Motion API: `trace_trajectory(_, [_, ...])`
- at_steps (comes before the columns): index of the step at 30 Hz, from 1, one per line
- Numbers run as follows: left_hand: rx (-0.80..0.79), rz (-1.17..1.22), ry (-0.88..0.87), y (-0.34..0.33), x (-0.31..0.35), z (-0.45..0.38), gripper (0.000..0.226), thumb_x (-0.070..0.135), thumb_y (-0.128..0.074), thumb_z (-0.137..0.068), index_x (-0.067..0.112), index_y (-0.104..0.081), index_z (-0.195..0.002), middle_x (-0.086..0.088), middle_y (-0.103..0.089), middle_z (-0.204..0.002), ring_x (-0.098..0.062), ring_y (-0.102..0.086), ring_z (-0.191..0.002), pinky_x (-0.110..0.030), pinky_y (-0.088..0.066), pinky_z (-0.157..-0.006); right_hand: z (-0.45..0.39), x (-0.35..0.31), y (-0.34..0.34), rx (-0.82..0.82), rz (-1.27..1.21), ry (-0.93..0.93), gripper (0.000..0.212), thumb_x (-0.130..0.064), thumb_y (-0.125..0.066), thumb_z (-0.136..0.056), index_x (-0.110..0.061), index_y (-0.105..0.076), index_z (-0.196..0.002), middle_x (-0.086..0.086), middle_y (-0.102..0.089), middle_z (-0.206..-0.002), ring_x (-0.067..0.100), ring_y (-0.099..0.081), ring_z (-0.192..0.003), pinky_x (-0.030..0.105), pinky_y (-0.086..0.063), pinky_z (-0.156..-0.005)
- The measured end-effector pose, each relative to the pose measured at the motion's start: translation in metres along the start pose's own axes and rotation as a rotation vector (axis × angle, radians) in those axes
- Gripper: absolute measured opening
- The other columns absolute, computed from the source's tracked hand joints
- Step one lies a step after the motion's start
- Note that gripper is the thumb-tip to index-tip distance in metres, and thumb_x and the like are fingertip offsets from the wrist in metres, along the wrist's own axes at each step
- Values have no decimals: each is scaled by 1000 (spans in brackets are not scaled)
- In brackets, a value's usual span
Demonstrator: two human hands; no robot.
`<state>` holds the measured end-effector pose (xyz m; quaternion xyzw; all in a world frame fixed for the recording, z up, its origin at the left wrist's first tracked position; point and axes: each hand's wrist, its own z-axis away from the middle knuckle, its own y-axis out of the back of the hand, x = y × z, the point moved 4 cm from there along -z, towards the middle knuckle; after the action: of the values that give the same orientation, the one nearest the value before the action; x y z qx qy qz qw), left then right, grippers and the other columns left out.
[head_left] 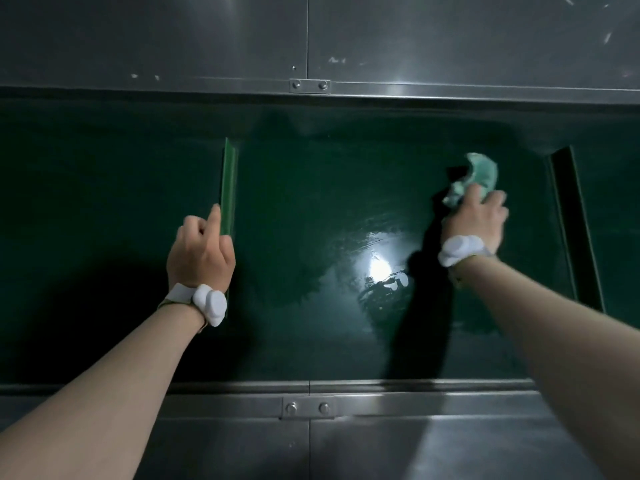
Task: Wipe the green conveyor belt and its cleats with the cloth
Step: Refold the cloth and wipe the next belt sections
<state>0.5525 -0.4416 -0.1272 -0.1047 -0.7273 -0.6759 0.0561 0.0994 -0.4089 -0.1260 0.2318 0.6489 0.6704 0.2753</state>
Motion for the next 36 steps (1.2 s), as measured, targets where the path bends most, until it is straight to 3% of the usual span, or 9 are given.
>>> trace_trajectory(3, [-14, 37, 8, 2, 0, 1, 53, 21, -36, -96, 11, -53, -145, -14, -50, -101, -24, -40, -65, -33, -34, -49, 77, -81, -16, 1, -61, 211, 47, -8, -51, -91, -17, -48, -137, 21, -47, -123, 41, -51, -101, 45, -47, -77])
trace_trajectory(7, [-64, 33, 0, 4, 1, 2, 52, 15, -47, -98, 10, -47, -150, -18, -52, -104, -33, -48, -66, -36, -34, -52, 204, -179, -21, -159, -214, 608, 54, -12, -42, -81, -17, -57, -133, 18, -54, -114, 36, -53, -86, 40, -47, -61])
trace_trajectory(13, [-83, 24, -2, 11, 4, 11, 51, 17, -45, -102, 10, -41, -152, -20, -56, -106, -41, -59, -77, -43, -41, -55, 216, -155, -15, -260, -171, 1135, 50, -18, -56, -89, -17, -56, -139, 18, -54, -123, 37, -53, -91, 44, -51, -66])
trace_trajectory(15, [-78, 28, 1, 12, 3, 13, 48, 17, -43, -104, 9, -42, -152, -20, -60, -104, -41, -59, -74, -42, -42, -54, 180, -112, -15, -234, -127, 998, 55, -17, -60, -91, -17, -52, -145, 21, -51, -128, 42, -55, -100, 46, -52, -77])
trace_trajectory(19, [-68, 64, -5, 15, 1, 16, 44, 19, -36, -108, 4, -43, -149, -19, -66, -102, -39, -61, -70, -42, -44, -54, 108, -26, -7, -98, -179, 290, 56, -20, -64, -87, -26, -43, -139, 18, -44, -126, 43, -51, -105, 44, -49, -74])
trace_trajectory(22, [-48, 103, 3, 17, -1, 22, 38, 20, -35, -109, 2, -51, -139, -18, -67, -101, -40, -61, -72, -38, -39, -54, 110, -40, -11, -35, -162, 120, 44, -12, -58, -88, -19, -43, -128, 21, -44, -122, 44, -50, -103, 43, -43, -69])
trace_trajectory(26, [-73, 178, 68, 14, -8, 21, 28, 25, -36, -110, 7, -57, -113, -13, -64, -96, -39, -58, -77, -38, -33, -57, 176, -122, -23, -70, -198, 231, 48, -8, -60, -85, -16, -52, -132, 20, -48, -119, 41, -53, -97, 43, -48, -70])
trace_trajectory(31, [-118, 297, 248, 18, -25, 24, 24, 29, -41, -106, 16, -62, -105, -8, -69, -94, -37, -63, -86, -40, -45, -66, 299, -224, -25, -225, -329, 555, 56, -11, -59, -85, -16, -51, -141, 16, -52, -119, 36, -52, -92, 37, -49, -59])
trace_trajectory(36, [-50, 380, 331, 25, -24, 50, 30, 25, -36, -105, 21, -62, -119, -4, -75, -103, -34, -68, -96, -39, -52, -79, 331, -190, -19, -397, -357, 797, 57, -12, -61, -88, -12, -48, -144, 18, -49, -123, 36, -49, -94, 44, -52, -65])
